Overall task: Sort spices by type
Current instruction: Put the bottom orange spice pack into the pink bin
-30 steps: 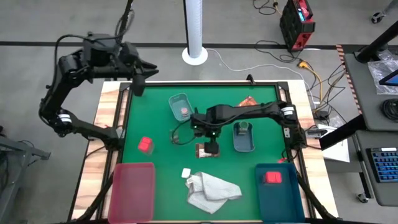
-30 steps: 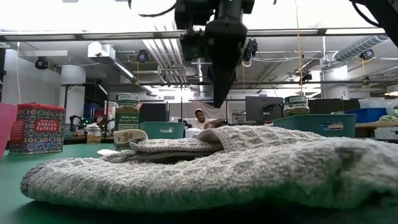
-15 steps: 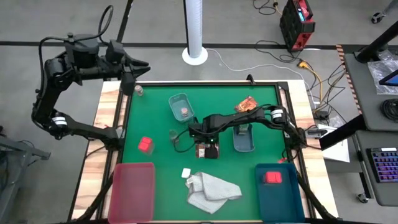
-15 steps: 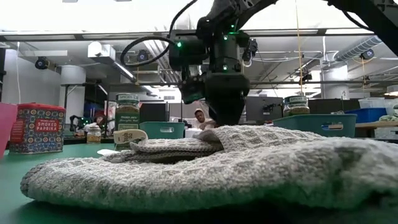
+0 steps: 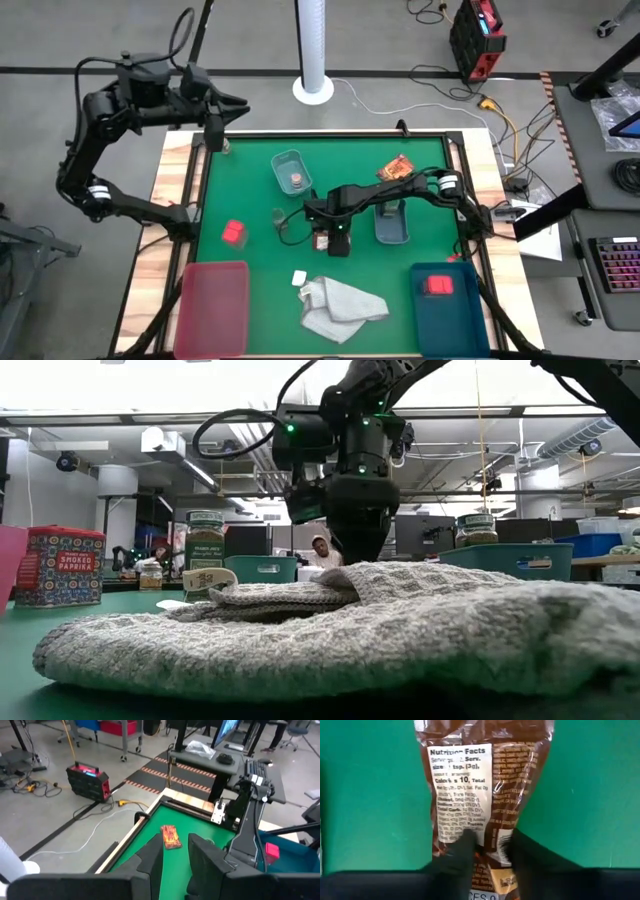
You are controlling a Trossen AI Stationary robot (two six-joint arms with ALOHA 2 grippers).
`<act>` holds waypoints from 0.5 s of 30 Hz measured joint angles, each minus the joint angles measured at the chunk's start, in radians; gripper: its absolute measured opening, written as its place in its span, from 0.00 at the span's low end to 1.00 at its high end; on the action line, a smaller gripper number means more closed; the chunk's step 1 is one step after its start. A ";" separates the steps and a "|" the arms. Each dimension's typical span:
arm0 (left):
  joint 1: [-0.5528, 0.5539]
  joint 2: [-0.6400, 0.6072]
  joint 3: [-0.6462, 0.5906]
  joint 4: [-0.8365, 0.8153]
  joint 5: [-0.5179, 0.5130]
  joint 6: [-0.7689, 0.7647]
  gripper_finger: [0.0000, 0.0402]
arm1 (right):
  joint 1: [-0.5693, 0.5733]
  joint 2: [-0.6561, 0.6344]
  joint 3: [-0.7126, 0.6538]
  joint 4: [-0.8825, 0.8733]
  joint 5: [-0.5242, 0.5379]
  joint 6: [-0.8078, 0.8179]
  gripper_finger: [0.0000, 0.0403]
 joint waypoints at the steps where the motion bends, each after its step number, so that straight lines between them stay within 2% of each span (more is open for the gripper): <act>1: -0.001 0.006 -0.004 -0.001 0.000 -0.001 0.19 | -0.001 -0.001 0.000 -0.003 -0.001 -0.019 0.16; 3: -0.002 0.018 -0.011 -0.001 0.000 -0.003 0.19 | -0.006 -0.019 -0.001 -0.016 -0.004 -0.048 0.07; 7: -0.003 0.042 -0.013 0.011 0.020 -0.008 0.19 | -0.030 -0.114 -0.013 -0.109 -0.006 -0.037 0.05; 11: -0.033 0.044 -0.010 0.048 0.133 0.021 0.19 | -0.069 -0.346 -0.027 -0.111 -0.017 -0.041 0.04; 13: -0.072 0.042 -0.013 0.058 0.172 0.047 0.19 | -0.088 -0.455 -0.054 -0.074 -0.065 -0.049 0.04; 15: -0.132 0.044 -0.014 0.057 0.182 0.057 0.19 | -0.111 -0.551 -0.095 -0.006 -0.173 -0.065 0.04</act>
